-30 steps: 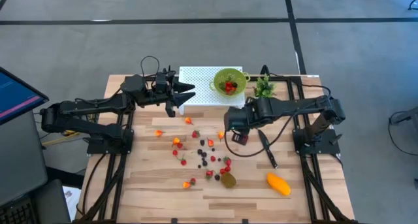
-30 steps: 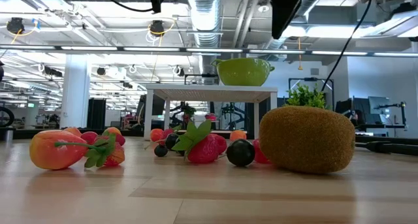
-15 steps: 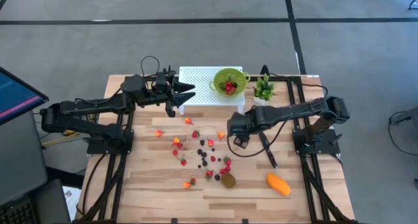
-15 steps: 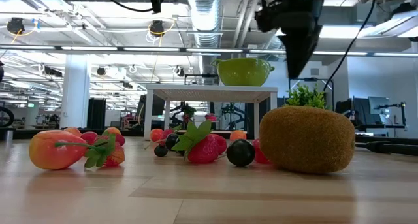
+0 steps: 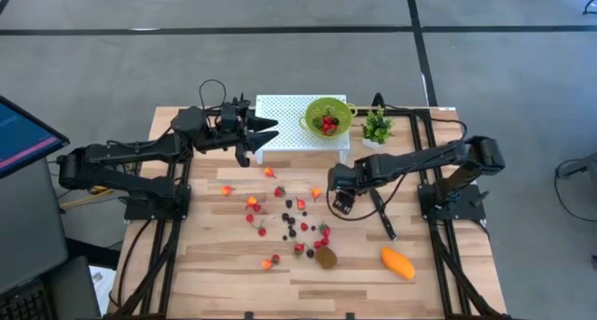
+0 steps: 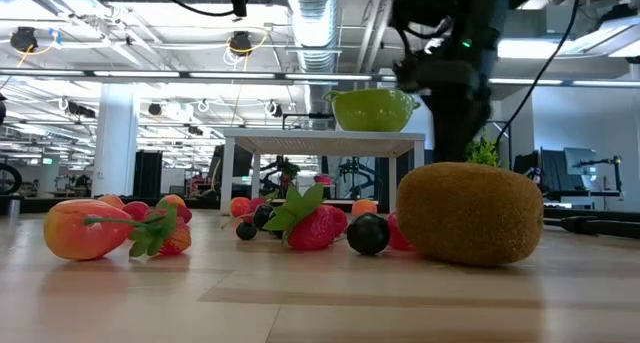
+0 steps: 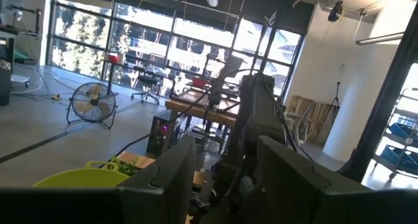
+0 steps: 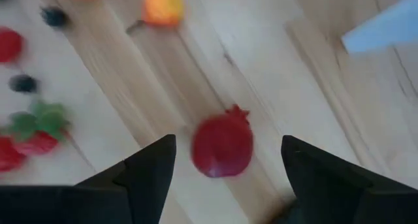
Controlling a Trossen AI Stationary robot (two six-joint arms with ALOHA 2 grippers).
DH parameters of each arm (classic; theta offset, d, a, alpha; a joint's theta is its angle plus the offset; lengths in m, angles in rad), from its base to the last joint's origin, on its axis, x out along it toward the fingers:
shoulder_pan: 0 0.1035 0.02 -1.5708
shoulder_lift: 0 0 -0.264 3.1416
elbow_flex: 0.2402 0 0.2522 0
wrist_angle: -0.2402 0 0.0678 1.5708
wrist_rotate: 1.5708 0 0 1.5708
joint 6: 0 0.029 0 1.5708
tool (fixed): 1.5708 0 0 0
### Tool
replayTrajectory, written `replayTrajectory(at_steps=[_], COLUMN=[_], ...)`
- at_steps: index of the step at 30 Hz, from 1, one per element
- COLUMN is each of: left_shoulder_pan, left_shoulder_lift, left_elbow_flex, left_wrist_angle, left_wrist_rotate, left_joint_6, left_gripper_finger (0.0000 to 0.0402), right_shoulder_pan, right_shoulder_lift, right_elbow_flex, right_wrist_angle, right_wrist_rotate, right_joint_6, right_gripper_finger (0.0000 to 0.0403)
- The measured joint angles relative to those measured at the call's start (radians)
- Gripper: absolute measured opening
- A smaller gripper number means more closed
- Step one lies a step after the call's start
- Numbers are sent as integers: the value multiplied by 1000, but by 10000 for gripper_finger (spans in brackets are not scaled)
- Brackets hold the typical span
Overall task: Pick & Place Fruit
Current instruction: Put the red pomegranate into the green strainer bowl
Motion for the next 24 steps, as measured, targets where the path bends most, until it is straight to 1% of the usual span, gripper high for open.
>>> replayTrajectory(at_steps=[2, 4, 6, 20, 24], left_shoulder_pan=[0, 0, 0, 0, 0], left_shoulder_lift=[1, 1, 1, 1, 1], left_elbow_flex=[0, 0, 0, 0, 0], left_wrist_angle=[8, 16, 15, 22, 22], left_wrist_rotate=[0, 0, 0, 0, 0], left_joint_6=[0, 0, 0, 0, 0], left_gripper_finger=[159, 159, 159, 159, 159], right_shoulder_pan=[0, 0, 1, 0, -12], right_shoulder_lift=[16, 16, 16, 16, 16], right_elbow_flex=[-7, -20, -25, -29, -82], right_wrist_angle=[69, 41, 64, 53, 91], right_wrist_rotate=[0, -1, 0, 5, 4], right_joint_6=[1, 2, 2, 10, 46], right_gripper_finger=[273, 273, 273, 273, 273])
